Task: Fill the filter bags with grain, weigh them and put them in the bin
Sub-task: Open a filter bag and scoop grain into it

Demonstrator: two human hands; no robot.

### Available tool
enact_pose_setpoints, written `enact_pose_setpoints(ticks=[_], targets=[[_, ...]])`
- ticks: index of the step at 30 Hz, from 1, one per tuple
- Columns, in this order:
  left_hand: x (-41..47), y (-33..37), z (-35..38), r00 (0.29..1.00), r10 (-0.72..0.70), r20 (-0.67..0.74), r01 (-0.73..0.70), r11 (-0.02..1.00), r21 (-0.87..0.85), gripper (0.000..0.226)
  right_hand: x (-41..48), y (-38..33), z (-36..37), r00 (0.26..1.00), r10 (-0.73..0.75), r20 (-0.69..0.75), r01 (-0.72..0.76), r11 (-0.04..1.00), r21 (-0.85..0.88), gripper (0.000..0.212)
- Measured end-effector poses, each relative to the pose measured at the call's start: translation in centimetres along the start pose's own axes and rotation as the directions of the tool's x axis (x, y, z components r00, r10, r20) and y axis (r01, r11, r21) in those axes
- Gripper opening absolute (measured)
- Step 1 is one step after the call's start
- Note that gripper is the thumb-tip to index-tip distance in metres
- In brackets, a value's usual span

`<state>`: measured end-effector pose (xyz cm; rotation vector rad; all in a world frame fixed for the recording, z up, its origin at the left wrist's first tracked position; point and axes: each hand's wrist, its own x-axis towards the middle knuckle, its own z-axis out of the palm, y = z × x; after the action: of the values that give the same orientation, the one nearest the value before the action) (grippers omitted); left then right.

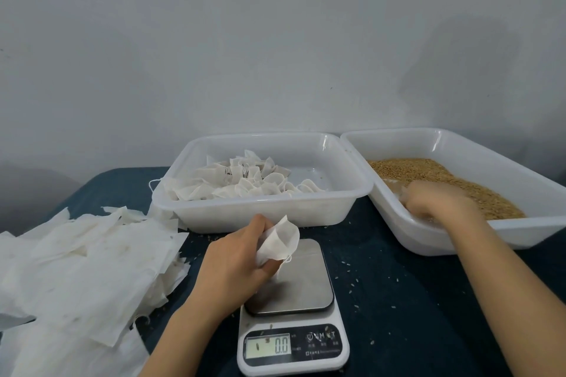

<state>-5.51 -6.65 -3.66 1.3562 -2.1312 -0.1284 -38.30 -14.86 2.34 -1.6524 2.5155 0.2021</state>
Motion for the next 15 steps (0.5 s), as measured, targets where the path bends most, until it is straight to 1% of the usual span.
enact_pose_setpoints(ticks=[3,5,6,8,10,12,15], targets=[[0.0,0.0,0.0,1.0,-0.003,0.005,0.003,1.0,-0.006,0.033,0.3,0.4,-0.5,0.996,-0.028,0.085,0.013,0.983,0.181,0.035],[0.0,0.0,0.1,1.0,-0.003,0.0,0.003,1.0,-0.008,0.032,0.7,0.7,-0.4,0.993,-0.047,0.106,0.004,0.929,0.37,0.034],[0.0,0.0,0.2,1.0,-0.001,-0.001,0.001,1.0,-0.005,0.033,0.8,0.8,-0.2,0.994,-0.037,0.107,-0.013,0.9,0.435,0.034],[0.0,0.1,0.3,1.0,-0.002,0.002,0.002,1.0,-0.006,0.034,1.0,0.8,0.4,0.992,-0.032,0.119,-0.029,0.877,0.479,0.038],[-0.1,0.1,0.3,1.0,-0.027,0.0,0.027,0.999,-0.038,0.029,1.2,0.8,0.8,0.991,-0.036,0.128,-0.032,0.868,0.496,0.04],[-0.1,0.0,0.2,0.996,-0.083,-0.008,0.082,0.99,-0.116,0.028,1.2,0.9,0.8,0.996,-0.022,0.088,-0.033,0.816,0.577,0.04],[0.1,0.0,0.0,0.986,-0.165,-0.018,0.152,0.938,-0.311,0.027,1.3,1.3,0.8,1.0,0.017,-0.011,-0.006,0.743,0.669,0.044]])
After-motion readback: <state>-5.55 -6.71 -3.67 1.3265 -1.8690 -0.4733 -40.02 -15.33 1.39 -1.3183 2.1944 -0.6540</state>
